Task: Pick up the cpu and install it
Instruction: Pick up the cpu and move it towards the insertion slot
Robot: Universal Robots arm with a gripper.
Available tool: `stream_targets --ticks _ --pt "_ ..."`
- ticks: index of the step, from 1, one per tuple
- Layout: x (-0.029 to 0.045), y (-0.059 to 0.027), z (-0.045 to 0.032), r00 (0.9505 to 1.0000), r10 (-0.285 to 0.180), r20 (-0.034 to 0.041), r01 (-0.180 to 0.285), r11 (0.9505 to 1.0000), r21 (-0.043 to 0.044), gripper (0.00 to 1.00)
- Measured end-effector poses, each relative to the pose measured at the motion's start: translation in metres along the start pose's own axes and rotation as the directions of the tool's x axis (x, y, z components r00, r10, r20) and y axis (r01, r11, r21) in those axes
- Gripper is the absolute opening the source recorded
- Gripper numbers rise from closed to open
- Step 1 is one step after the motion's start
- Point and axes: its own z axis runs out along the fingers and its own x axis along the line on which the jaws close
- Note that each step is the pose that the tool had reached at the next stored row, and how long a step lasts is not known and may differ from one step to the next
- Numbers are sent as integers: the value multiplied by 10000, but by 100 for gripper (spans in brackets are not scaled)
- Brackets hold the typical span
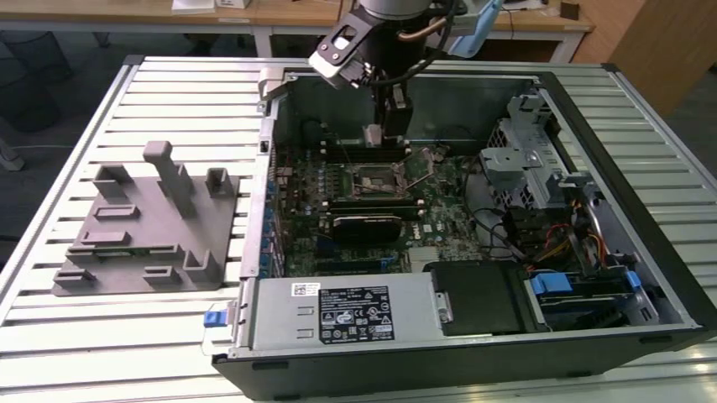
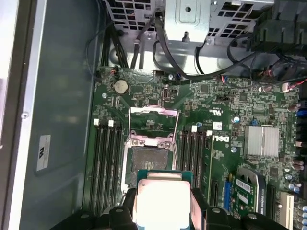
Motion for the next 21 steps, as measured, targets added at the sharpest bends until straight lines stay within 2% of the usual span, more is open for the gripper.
stream_targets --ticks 4,11,19,21 --pt "2 -2 72 10000 1 0 -1 10000 0 53" --pt "89 11 202 10000 1 -3 -1 10000 -2 53" --pt "94 9 347 10000 -15 -2 15 10000 -1 53" --pt "94 8 360 10000 -17 -1 17 10000 0 53"
